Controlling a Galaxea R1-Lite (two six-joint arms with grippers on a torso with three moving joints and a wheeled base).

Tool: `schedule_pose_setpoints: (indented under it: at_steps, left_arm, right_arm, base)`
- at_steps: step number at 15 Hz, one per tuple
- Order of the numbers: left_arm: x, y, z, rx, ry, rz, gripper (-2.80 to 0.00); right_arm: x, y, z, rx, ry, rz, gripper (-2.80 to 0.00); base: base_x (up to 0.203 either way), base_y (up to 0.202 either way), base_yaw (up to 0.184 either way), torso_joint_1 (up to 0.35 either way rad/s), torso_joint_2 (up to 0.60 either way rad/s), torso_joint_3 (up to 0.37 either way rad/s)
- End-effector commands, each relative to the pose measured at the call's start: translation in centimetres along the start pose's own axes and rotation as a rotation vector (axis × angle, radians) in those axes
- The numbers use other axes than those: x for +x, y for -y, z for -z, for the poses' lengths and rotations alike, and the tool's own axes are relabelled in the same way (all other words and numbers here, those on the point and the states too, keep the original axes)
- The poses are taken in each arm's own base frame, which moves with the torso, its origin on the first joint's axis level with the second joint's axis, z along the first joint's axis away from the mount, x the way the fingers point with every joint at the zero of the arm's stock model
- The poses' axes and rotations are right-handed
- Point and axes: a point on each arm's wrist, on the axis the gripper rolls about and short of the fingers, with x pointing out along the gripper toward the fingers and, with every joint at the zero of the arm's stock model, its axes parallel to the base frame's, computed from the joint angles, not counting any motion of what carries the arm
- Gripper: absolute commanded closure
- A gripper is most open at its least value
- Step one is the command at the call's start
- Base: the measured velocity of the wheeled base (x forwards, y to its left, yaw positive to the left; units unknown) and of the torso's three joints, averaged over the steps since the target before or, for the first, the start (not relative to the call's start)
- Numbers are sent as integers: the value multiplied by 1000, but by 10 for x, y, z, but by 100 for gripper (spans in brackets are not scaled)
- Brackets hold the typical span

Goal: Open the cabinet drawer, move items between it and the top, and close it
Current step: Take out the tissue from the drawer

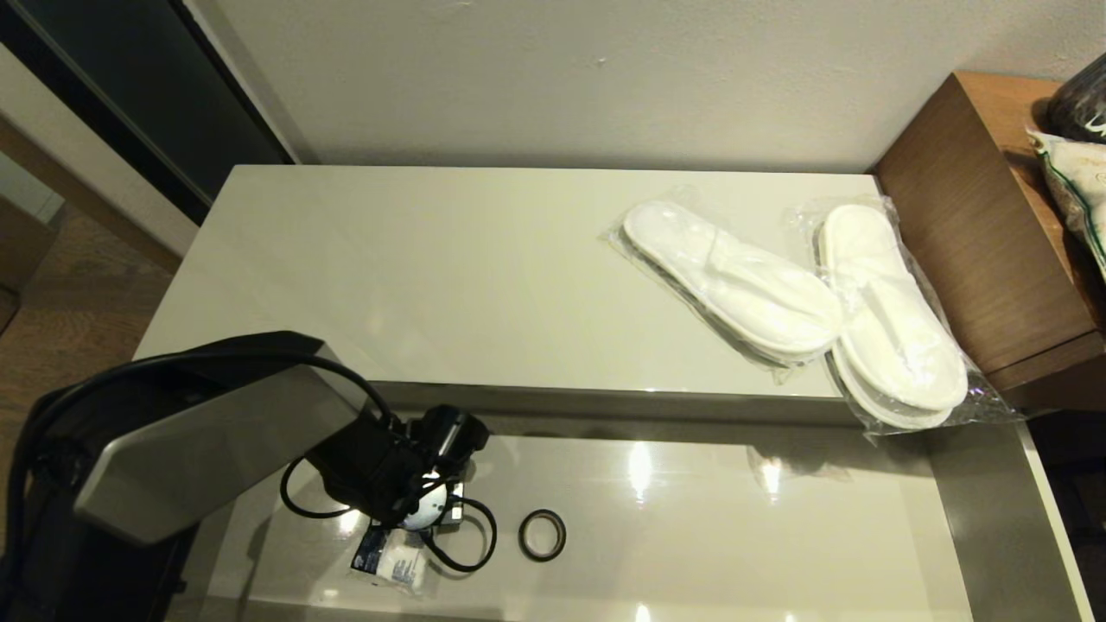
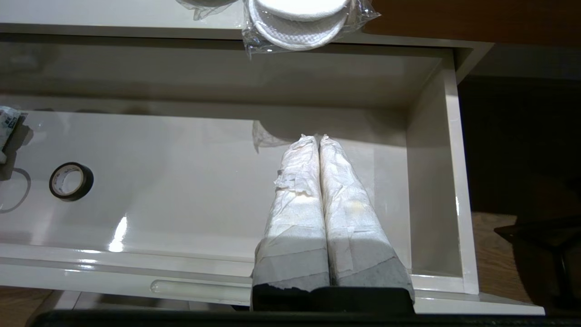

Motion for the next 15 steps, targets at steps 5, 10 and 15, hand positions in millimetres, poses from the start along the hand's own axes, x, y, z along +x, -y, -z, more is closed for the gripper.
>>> schedule_pose_setpoints:
  at_steps: [5, 10, 15]
  left_arm:
    - [-16, -7, -7, -10, 22, 10, 0]
    - [-99, -44, -31, 28, 118, 65, 0]
    - [-168, -83, -22, 156, 52, 110, 0]
  right_arm:
    - [0, 0, 0, -1, 0, -1, 0]
    - [0, 0, 0, -1, 1, -1, 0]
    - [0, 0, 0, -1, 1, -1, 0]
  base:
    - [0, 0, 0, 0, 0, 0]
    - [0, 0, 0, 0, 0, 0]
    - [0, 0, 0, 0, 0, 0]
